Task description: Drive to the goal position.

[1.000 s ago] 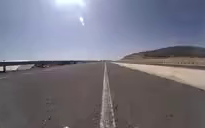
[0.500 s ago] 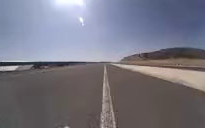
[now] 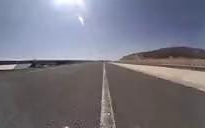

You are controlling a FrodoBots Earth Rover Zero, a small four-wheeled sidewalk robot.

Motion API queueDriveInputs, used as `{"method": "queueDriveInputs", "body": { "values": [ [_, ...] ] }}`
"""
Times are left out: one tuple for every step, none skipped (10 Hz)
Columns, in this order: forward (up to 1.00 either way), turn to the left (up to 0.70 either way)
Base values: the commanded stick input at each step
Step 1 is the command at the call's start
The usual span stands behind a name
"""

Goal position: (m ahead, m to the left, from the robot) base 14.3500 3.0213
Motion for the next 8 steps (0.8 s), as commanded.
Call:
{"method": "queueDriveInputs", "body": {
  "values": [
    [1.00,0.00],
    [1.00,0.00],
    [1.00,0.00],
    [1.00,0.00],
    [1.00,0.00],
    [1.00,0.00],
    [1.00,0.00],
    [1.00,0.00]
  ]
}}
